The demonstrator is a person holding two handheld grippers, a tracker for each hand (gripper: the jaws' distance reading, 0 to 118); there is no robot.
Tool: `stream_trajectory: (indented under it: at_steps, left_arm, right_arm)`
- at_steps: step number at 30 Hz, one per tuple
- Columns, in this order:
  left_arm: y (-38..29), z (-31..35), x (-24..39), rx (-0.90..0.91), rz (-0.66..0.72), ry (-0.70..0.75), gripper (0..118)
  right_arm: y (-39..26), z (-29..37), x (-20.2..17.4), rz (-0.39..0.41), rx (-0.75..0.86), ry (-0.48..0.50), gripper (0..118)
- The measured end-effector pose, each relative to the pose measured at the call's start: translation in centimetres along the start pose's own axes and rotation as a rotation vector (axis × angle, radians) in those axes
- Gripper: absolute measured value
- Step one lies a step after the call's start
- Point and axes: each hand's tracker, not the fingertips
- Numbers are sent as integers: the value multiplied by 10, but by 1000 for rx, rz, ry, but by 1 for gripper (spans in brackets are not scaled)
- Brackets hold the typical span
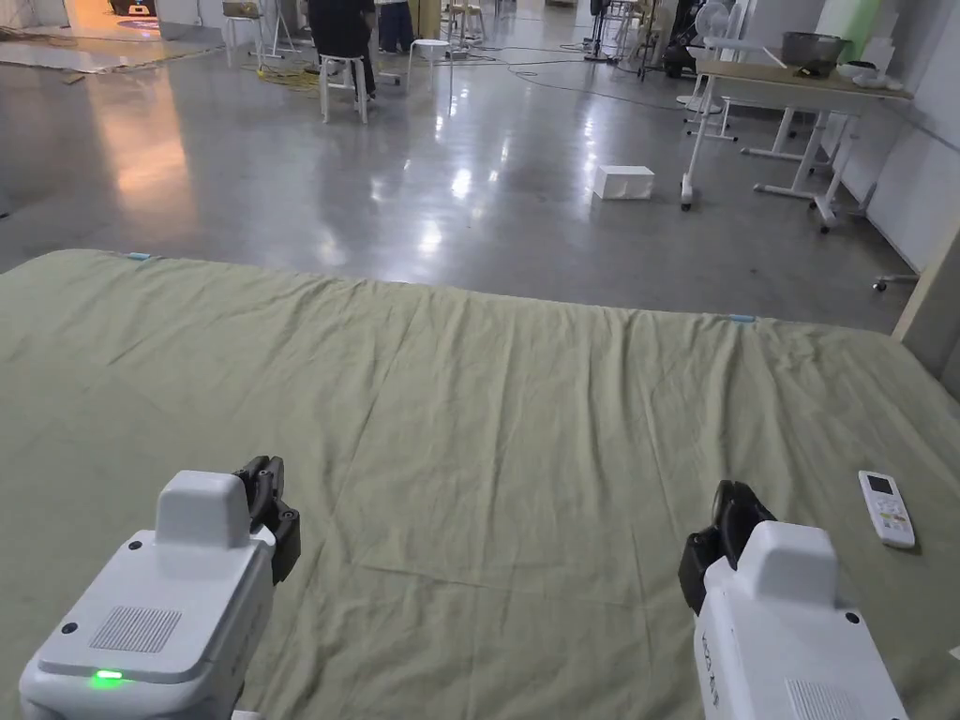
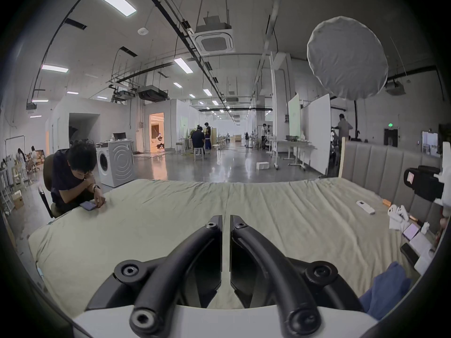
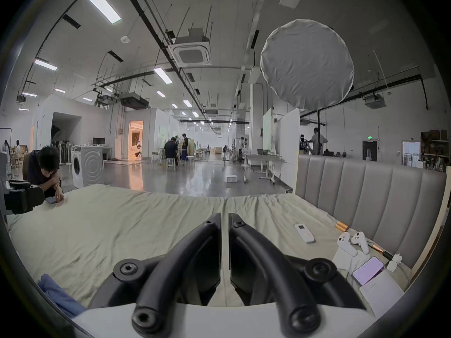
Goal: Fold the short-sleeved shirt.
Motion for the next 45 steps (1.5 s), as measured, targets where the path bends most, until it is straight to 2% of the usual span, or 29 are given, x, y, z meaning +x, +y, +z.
stream_trajectory:
  at_steps: [1,3,10,13,14,20,27,29,30,31,32,33,38,40,43,45]
  left_arm:
    - [3,0,0,6,4,4,0]
    - [8,-2,0,10,-2,-6,0]
    - [19,-1,-23,-32,19,-12,0]
    - [21,10,-37,-115,-25,-10,0]
    - [19,10,-49,-186,-14,-47,0]
    - [-4,6,-124,-463,50,-45,0]
    - [-63,-8,-207,-732,261,-202,1]
    - [-78,-12,-217,-787,304,-237,24]
    - [-84,-16,-219,-825,330,-252,46]
    - [-95,-19,-223,-868,372,-278,78]
    - [-103,-22,-225,-888,412,-271,93]
    - [-110,-24,-227,-898,442,-282,100]
    - [-146,-38,-239,-946,711,-378,100]
    - [-162,-43,-234,-998,727,-356,99]
    - [-166,-42,-228,-915,744,-440,99]
    - [-169,-44,-224,-917,809,-498,99]
  right_arm:
    - [4,0,-1,41,40,-13,2]
    - [5,-3,-1,0,16,-3,0]
    - [10,-7,-3,15,16,3,0]
    - [10,-8,-2,33,10,15,0]
    - [10,-10,-2,41,7,17,0]
    - [3,-16,-4,80,-29,36,0]
    - [-13,-19,-11,92,-88,63,0]
    - [-18,-18,-14,97,-104,67,0]
    - [-20,-18,-15,102,-108,68,0]
    - [-22,-17,-17,106,-111,71,0]
    - [-24,-17,-18,109,-116,72,0]
    - [-24,-16,-19,111,-120,74,0]
    - [-31,-11,-19,118,-140,81,0]
    - [-32,-10,-19,123,-148,80,0]
    - [-32,-6,-17,129,-153,78,0]
    - [-33,-3,-18,137,-152,78,0]
